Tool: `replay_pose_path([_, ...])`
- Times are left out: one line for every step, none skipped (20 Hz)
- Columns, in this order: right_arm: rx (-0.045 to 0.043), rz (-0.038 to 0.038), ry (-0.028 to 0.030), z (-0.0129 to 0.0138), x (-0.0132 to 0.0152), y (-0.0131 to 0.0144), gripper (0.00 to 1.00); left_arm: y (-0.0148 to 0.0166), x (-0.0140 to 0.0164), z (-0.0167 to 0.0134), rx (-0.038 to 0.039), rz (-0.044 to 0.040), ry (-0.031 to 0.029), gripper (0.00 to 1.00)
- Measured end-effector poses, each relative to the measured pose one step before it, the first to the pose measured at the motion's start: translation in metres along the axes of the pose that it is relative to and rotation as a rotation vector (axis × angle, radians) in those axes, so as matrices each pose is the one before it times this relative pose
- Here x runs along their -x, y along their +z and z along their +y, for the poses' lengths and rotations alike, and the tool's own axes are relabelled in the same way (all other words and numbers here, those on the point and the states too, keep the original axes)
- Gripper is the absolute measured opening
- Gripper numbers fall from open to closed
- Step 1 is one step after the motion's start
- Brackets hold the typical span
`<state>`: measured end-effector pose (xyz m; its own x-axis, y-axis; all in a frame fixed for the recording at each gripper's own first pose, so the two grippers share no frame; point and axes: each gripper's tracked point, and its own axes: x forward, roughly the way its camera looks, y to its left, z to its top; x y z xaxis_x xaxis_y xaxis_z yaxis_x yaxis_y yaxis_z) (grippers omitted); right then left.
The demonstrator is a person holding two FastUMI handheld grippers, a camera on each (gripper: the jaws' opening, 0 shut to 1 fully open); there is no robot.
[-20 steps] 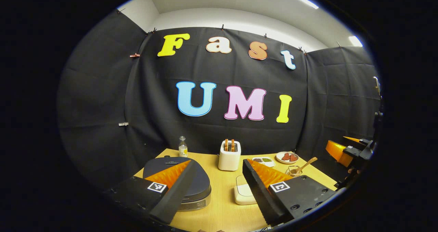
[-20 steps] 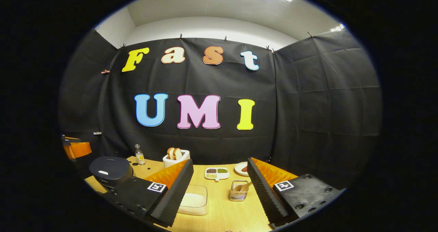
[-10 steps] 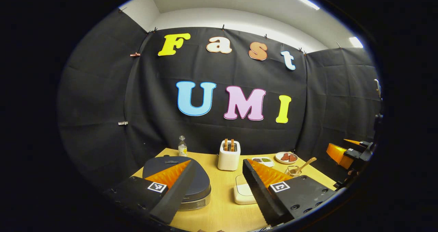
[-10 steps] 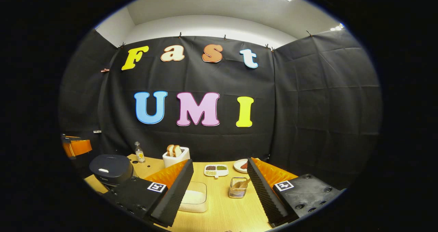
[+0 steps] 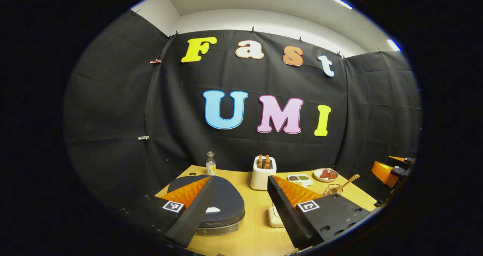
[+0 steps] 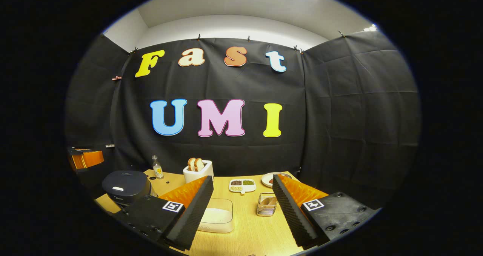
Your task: Close the left gripper, press the button to open the rice cooker; take a wooden spoon from the chopstick holder with the right hand, scoop a spoonful of rice and pour it into the rice cooker, then put the wooden spoon back into the chopstick holder.
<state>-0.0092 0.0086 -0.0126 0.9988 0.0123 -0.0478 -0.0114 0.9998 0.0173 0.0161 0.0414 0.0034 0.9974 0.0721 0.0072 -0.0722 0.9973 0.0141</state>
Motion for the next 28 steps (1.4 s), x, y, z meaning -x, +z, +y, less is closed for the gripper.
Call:
replay_pose_path([0.00092, 0.00017, 0.00149, 0.00114, -0.00083, -0.00038, 0.99, -0.00153, -0.00250, 0.00778, -0.01260, 0.00278, 0.01203, 0.94])
replay_pose_path([0.00333, 0.00238, -0.00104, 0.00082, -0.00118, -0.00072, 0.99, 0.00000, -0.00296, 0.00547, -0.00669, 0.00372, 0.00856, 0.94])
replay_pose_path([0.00471, 0.00585, -0.00188, -0.00010, -0.00143, -0.00211, 0.99, 0.00023, -0.00374, 0.00373, 0.00063, 0.00322, 0.00694, 0.93])
replay_pose_path([0.00101, 0.00614, -0.00061, 0.00016, -0.00152, -0.00238, 0.99, -0.00043, -0.00405, 0.00373, 0.00850, 0.00838, 0.00297, 0.90])
replay_pose_path([-0.00506, 0.00914, 0.00326, 0.00146, -0.00084, -0.00220, 0.99, -0.00474, -0.00325, 0.00072, 0.01993, 0.01361, -0.00339, 0.82])
replay_pose_path([-0.00600, 0.01087, 0.00116, 0.00145, -0.00155, -0.00255, 0.99, -0.00204, -0.00284, 0.00096, 0.01863, 0.01208, -0.00499, 0.74])
replay_pose_path([-0.00259, 0.01195, -0.00154, -0.00036, -0.00057, -0.00387, 0.99, -0.00253, -0.00343, 0.00437, 0.01044, 0.01107, 0.00218, 0.65])
replay_pose_path([-0.00014, 0.01040, -0.00086, -0.00041, -0.00061, -0.00298, 0.99, -0.00302, -0.00330, 0.00238, 0.00094, 0.01437, 0.00036, 0.58])
replay_pose_path([0.00227, 0.00891, -0.00144, -0.00011, -0.00061, -0.00253, 0.99, -0.00416, -0.00188, 0.00362, -0.00148, 0.01273, 0.00340, 0.55])
replay_pose_path([0.00370, 0.00606, -0.00171, -0.00094, 0.00022, -0.00126, 0.99, -0.00154, -0.00245, 0.00239, 0.00269, 0.01204, -0.00294, 0.53])
replay_pose_path([0.00495, 0.00461, -0.00327, -0.00115, 0.00033, -0.00111, 0.99, -0.00302, -0.00072, 0.00149, 0.00712, 0.01162, -0.00572, 0.48])
replay_pose_path([0.00409, 0.00290, -0.00339, -0.00100, 0.00050, -0.00093, 0.99, -0.00239, -0.00294, -0.00039, 0.01086, 0.01688, -0.01727, 0.46])
replay_pose_path([0.00211, 0.00043, -0.00203, -0.00157, 0.00089, 0.00000, 0.99, -0.00537, -0.00325, -0.00177, 0.00630, 0.01774, -0.01851, 0.39])
replay_pose_path([0.00484, -0.00051, -0.00532, -0.00205, 0.00022, 0.00078, 0.99, -0.00434, -0.00498, 0.00190, 0.00259, 0.01692, -0.00601, 0.28])
replay_pose_path([0.00825, 0.00327, -0.00511, -0.00205, 0.00091, -0.00056, 0.99, -0.00263, -0.00409, 0.00366, -0.00059, 0.01131, 0.00106, 0.16])
replay_pose_path([0.00837, 0.00403, -0.00236, -0.00131, 0.00165, -0.00103, 0.99, -0.00160, -0.00487, 0.00328, 0.00009, 0.00804, 0.00241, 0.11])
replay_pose_path([0.00788, 0.00350, -0.00231, -0.00223, 0.00248, -0.00172, 0.99, -0.00437, -0.00331, 0.00231, 0.01021, 0.01493, -0.00165, 0.07])
replay_pose_path([0.00639, 0.00363, -0.00253, -0.00282, 0.00190, -0.00105, 0.99, -0.00362, -0.00269, 0.00220, 0.01254, 0.01431, -0.00003, 0.07])
replay_pose_path([0.00467, 0.00407, -0.00255, -0.00224, 0.00123, -0.00094, 0.99, -0.00828, -0.00647, 0.00604, 0.01175, 0.02754, 0.01089, 0.07])
replay_pose_path([0.00260, 0.00590, -0.00445, -0.00253, 0.00050, -0.00172, 0.99, -0.00847, -0.00372, 0.00685, 0.00350, 0.02867, 0.01432, 0.07])
replay_pose_path([-0.00058, 0.00772, -0.00427, -0.00114, 0.00011, -0.00331, 0.99, -0.00896, -0.00432, 0.00826, -0.00032, 0.02739, 0.02494, 0.06])
replay_pose_path([-0.00350, 0.00847, -0.00423, -0.00146, 0.00083, -0.00239, 0.99, -0.00658, -0.00448, 0.00594, -0.00008, 0.02251, 0.01212, 0.06])
replay_pose_path([-0.00392, 0.00643, -0.00370, -0.00025, -0.00045, -0.00188, 0.99, -0.00574, -0.00193, 0.00028, 0.00304, 0.02286, -0.00367, 0.06])
replay_pose_path([-0.00168, 0.00376, -0.00293, -0.00021, 0.00060, -0.00118, 0.99, -0.00523, -0.00265, -0.00032, 0.00601, 0.01882, -0.01004, 0.05])
replay_pose_path([0.00140, 0.00331, -0.00252, 0.00018, 0.00000, -0.00128, 0.99, -0.00695, -0.00310, -0.00023, 0.00662, 0.01948, -0.01138, 0.05])
replay_pose_path([0.00191, 0.00463, -0.00128, 0.00027, 0.00039, -0.00215, 0.99, -0.00493, -0.00224, -0.00082, 0.00719, 0.01667, -0.01046, 0.05])
replay_pose_path([0.00042, 0.00480, -0.00221, -0.00011, -0.00024, -0.00291, 0.99, -0.00507, -0.00311, -0.00017, 0.00458, 0.01064, -0.00520, 0.05])
replay_pose_path([-0.00274, 0.00661, -0.00216, -0.00003, -0.00035, -0.00261, 0.99, -0.00336, -0.00311, -0.00006, 0.00414, 0.00926, -0.00024, 0.05])
